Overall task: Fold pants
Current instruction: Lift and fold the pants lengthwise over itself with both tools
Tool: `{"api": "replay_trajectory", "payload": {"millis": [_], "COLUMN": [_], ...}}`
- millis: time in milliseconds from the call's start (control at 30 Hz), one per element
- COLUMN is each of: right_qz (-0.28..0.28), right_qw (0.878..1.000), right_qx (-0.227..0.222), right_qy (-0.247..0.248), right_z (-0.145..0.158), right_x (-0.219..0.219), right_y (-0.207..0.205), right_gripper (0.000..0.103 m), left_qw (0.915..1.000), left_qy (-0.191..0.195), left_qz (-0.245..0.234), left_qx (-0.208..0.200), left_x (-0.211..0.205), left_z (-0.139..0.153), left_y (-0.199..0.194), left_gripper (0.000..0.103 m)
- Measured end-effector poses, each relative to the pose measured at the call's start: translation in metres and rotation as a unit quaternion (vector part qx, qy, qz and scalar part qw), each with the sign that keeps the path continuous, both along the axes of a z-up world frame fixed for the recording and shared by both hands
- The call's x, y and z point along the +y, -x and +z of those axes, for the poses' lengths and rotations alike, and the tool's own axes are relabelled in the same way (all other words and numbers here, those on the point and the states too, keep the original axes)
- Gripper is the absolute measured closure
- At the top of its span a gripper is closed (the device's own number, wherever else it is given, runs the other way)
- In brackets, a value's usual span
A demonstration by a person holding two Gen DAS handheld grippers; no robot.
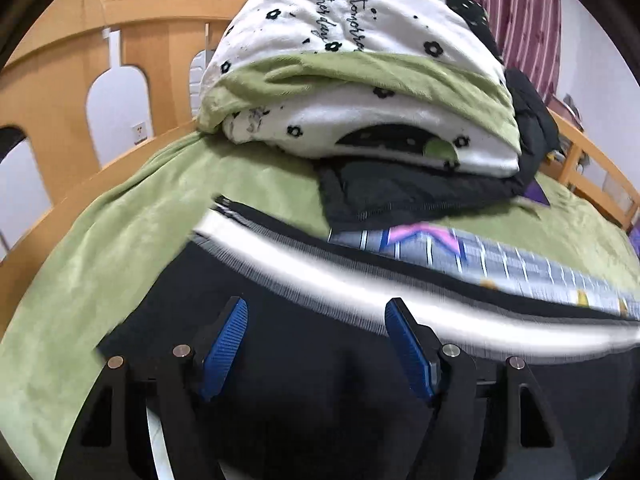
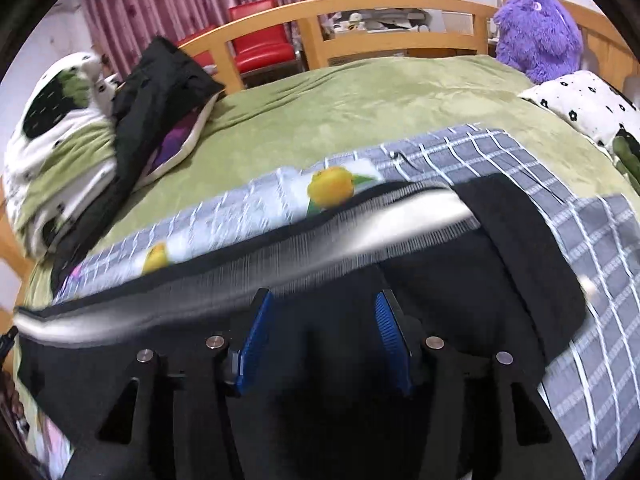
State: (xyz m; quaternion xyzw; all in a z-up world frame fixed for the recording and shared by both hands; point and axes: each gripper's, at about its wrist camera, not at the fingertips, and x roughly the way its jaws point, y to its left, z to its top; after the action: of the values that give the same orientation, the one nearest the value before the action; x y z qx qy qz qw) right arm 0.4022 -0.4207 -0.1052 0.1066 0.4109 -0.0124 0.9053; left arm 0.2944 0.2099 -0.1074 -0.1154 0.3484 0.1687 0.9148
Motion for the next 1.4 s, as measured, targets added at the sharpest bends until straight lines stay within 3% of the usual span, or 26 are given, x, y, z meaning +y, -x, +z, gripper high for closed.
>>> {"api": "replay_trajectory", "payload": {"millis": [100, 233, 367, 600, 833, 867, 900, 967, 1000, 1033, 1100, 1267, 1400], "right_qz": [0.008, 0.006, -0.008, -0.049, -0.056, -0.058, -0.060, -0.064, -0.068, -0.071, -0.071, -0.066, -0.049], "right_qw": [1.000, 0.999, 1.000, 0.991, 0.989, 0.990, 0.991, 0.992, 0.991, 0.991, 0.992, 0.988, 0.993], "right_qx": [0.005, 0.008, 0.010, 0.003, 0.012, 0.013, 0.018, 0.025, 0.021, 0.013, 0.007, -0.014, -0.007], "right_qy": [0.019, 0.034, -0.009, -0.121, -0.135, -0.127, -0.119, -0.111, -0.113, -0.112, -0.104, -0.136, -0.106], "right_z": [0.000, -0.013, -0.033, -0.061, -0.074, -0.075, -0.076, -0.077, -0.076, -0.073, -0.064, -0.032, -0.020], "right_x": [0.003, -0.001, -0.014, -0.039, -0.039, -0.038, -0.037, -0.035, -0.036, -0.036, -0.036, -0.050, -0.054], "right_y": [0.044, 0.106, 0.152, 0.149, 0.087, 0.077, 0.068, 0.055, 0.052, 0.052, 0.058, 0.102, 0.148], "right_gripper": [0.050, 0.046, 0.044, 0.044, 0.048, 0.062, 0.068, 0.084, 0.086, 0.088, 0.089, 0.089, 0.089], "left_qw": [0.9988, 0.9897, 0.9787, 0.9770, 0.9774, 0.9780, 0.9789, 0.9810, 0.9805, 0.9791, 0.9785, 0.9829, 0.9832], "left_qy": [0.044, 0.139, 0.201, 0.212, 0.210, 0.208, 0.203, 0.190, 0.192, 0.199, 0.204, 0.184, 0.179], "left_qz": [-0.007, -0.009, -0.019, -0.022, 0.013, 0.016, 0.020, 0.037, 0.037, 0.035, 0.031, -0.002, -0.026], "left_qx": [0.018, 0.033, 0.034, 0.015, 0.015, 0.012, 0.011, 0.017, 0.020, 0.019, 0.008, 0.005, 0.021], "left_x": [0.003, 0.006, 0.005, 0.002, 0.010, 0.011, 0.011, 0.013, 0.014, 0.016, 0.016, 0.003, -0.011], "left_z": [-0.012, -0.046, -0.071, -0.076, -0.080, -0.080, -0.080, -0.082, -0.082, -0.080, -0.069, -0.036, -0.027], "left_y": [0.042, 0.095, 0.114, 0.100, 0.056, 0.051, 0.045, 0.037, 0.034, 0.034, 0.043, 0.082, 0.132], "left_gripper": [0.033, 0.033, 0.033, 0.033, 0.035, 0.039, 0.046, 0.079, 0.084, 0.089, 0.090, 0.091, 0.091]}}
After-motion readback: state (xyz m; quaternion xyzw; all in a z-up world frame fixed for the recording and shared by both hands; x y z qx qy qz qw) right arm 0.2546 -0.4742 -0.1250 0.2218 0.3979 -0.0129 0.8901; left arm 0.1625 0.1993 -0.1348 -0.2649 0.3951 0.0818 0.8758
